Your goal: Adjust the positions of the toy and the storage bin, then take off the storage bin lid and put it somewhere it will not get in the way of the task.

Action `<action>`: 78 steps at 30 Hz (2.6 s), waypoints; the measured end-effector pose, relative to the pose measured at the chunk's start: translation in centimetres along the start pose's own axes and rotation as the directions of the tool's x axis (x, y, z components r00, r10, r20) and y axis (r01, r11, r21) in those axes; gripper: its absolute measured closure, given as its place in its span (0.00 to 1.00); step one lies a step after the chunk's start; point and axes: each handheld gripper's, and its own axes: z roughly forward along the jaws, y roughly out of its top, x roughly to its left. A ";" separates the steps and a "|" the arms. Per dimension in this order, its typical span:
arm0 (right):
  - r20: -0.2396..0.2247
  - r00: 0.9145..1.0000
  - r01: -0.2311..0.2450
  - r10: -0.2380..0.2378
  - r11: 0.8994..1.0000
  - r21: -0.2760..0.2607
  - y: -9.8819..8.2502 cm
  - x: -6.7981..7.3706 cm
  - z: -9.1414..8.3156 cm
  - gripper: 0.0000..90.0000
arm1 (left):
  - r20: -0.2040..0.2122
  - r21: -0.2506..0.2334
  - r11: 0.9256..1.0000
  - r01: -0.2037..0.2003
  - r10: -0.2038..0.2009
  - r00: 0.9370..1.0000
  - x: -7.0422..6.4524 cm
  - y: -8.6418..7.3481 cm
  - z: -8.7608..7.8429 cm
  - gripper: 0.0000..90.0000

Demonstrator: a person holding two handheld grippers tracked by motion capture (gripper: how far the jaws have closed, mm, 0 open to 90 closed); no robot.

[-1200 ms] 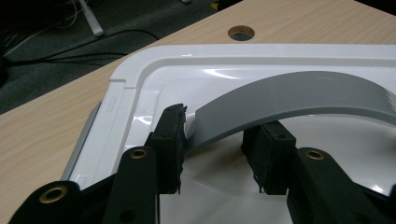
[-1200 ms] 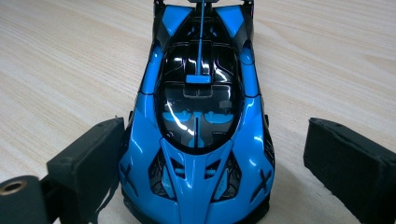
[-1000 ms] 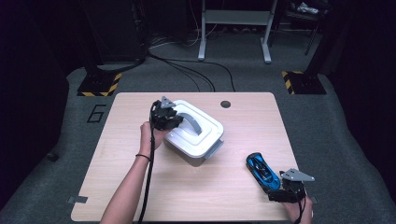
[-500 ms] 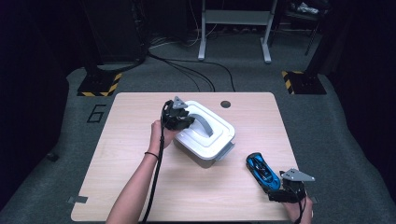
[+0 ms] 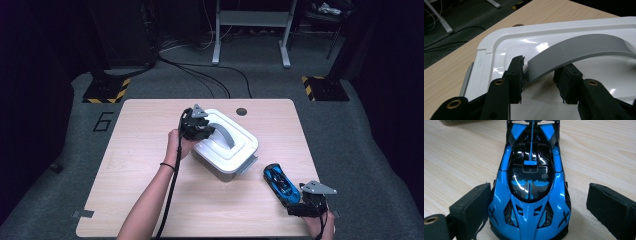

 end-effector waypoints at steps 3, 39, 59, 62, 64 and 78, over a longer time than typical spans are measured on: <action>0.000 1.000 -0.001 0.001 1.000 0.000 0.0 0.0 0.0 0.06 | 0.017 0.020 1.000 0.014 -0.014 1.000 0.0 0.2 0.0 0.56; -0.008 1.000 -0.006 0.006 1.000 0.018 0.1 0.0 0.2 0.06 | -0.199 0.058 0.951 0.304 -0.287 0.937 5.4 -16.6 -5.8 0.00; -0.037 0.999 0.009 -0.007 0.999 0.052 2.2 0.2 -0.7 0.04 | -0.232 0.119 0.950 0.290 -0.257 0.938 5.4 -19.7 -4.2 0.00; -0.046 0.999 0.012 -0.010 0.999 0.043 3.3 0.4 -0.9 0.04 | -0.232 0.118 0.950 0.289 -0.256 0.938 5.4 -19.7 -4.2 0.00; -0.049 0.999 0.019 -0.017 0.999 0.041 4.0 0.6 -1.0 0.04 | -0.233 0.116 0.951 0.287 -0.255 0.938 5.4 -19.7 -4.2 0.00; -0.085 0.993 0.081 -0.077 0.996 0.041 9.3 1.6 -0.8 0.04 | -0.232 0.114 0.952 0.284 -0.252 0.939 5.4 -19.7 -4.1 0.00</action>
